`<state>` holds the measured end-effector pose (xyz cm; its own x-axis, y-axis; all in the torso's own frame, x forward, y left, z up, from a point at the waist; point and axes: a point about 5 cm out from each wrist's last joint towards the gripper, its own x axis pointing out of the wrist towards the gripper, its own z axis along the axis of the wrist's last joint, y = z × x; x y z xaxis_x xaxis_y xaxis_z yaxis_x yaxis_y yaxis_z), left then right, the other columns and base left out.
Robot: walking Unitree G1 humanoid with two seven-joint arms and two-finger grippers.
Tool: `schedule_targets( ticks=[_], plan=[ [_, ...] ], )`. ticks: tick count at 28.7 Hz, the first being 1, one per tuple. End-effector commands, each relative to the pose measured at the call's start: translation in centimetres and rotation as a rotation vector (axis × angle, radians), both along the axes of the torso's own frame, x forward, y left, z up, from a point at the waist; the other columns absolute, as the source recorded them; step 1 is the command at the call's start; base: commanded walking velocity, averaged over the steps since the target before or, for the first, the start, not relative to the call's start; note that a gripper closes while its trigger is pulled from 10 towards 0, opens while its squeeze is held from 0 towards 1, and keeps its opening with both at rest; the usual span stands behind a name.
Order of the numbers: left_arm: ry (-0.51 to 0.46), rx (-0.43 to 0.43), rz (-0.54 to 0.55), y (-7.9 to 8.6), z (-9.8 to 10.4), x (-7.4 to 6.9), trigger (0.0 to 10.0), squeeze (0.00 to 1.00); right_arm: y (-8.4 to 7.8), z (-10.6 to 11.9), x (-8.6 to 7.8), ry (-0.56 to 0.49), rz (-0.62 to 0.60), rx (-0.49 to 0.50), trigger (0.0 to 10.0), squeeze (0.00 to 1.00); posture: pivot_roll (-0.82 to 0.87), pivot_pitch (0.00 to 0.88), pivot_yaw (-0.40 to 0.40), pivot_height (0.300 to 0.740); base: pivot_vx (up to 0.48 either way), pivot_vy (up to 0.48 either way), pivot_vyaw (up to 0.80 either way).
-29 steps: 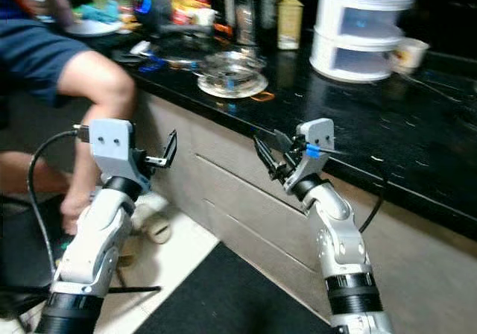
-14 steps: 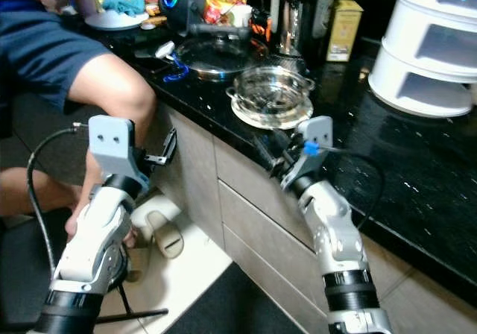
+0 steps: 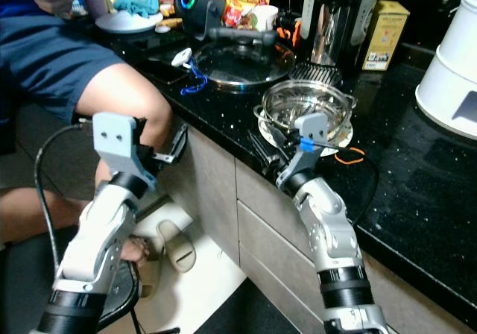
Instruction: Kitchen organization
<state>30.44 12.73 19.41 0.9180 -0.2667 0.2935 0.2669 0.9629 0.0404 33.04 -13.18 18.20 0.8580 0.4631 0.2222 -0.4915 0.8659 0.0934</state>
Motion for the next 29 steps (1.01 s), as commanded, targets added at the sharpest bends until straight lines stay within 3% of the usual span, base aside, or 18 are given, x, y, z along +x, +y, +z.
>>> schedule_targets(
  ticks=[1,5,8,10,13,15,18,26,29],
  plan=[
    [0.006,-0.005,-0.025,-0.3,-0.1,-0.3,10.0,0.00,0.0,-0.4,0.0,0.019,-0.003,-0.001,10.0,0.00,0.03,0.015,-0.008,0.740,0.000,0.000,0.00],
    [0.004,-0.012,-0.076,-1.0,0.0,-0.5,10.0,0.00,0.4,-0.1,-0.5,0.019,0.094,0.036,10.0,0.00,0.03,0.012,-0.008,0.740,0.000,0.000,0.00],
    [0.004,-0.017,-0.115,-1.4,0.1,-0.6,10.0,0.00,1.9,1.3,-2.6,-0.009,0.388,0.138,10.0,0.00,0.03,0.011,-0.007,0.740,0.000,0.000,0.00],
    [0.005,-0.016,-0.139,-1.7,0.1,-0.7,10.0,0.00,2.0,2.0,-3.4,-0.028,0.473,0.179,10.0,0.00,0.03,0.012,-0.006,0.740,0.000,0.000,0.00],
    [0.009,-0.012,-0.149,-1.9,-0.1,-0.8,10.0,0.00,1.8,2.4,-3.3,-0.034,0.462,0.222,10.0,0.00,0.03,0.015,-0.006,0.740,0.000,0.000,0.00],
    [0.009,-0.012,-0.152,-1.9,-0.1,-0.9,10.0,0.00,0.9,3.1,-2.3,-0.052,0.336,0.287,10.0,0.00,0.03,0.021,-0.006,0.740,0.000,0.000,0.00],
    [0.006,-0.014,-0.149,-1.8,0.0,-0.9,10.0,0.00,0.2,3.4,-1.5,-0.051,0.249,0.292,10.0,0.00,0.03,0.021,-0.005,0.740,0.000,0.000,0.00],
    [-0.012,-0.007,-0.121,-1.1,0.6,-0.6,10.0,0.00,-1.1,4.1,-1.0,-0.047,0.179,0.299,10.0,0.00,0.03,0.023,-0.003,0.740,0.000,0.000,-0.67],
    [-0.017,-0.007,-0.121,-1.1,0.7,-0.6,10.0,0.00,-1.3,4.2,-0.9,-0.056,0.134,0.240,10.0,0.00,0.03,0.025,-0.003,0.740,0.000,0.000,0.00]
  ],
)
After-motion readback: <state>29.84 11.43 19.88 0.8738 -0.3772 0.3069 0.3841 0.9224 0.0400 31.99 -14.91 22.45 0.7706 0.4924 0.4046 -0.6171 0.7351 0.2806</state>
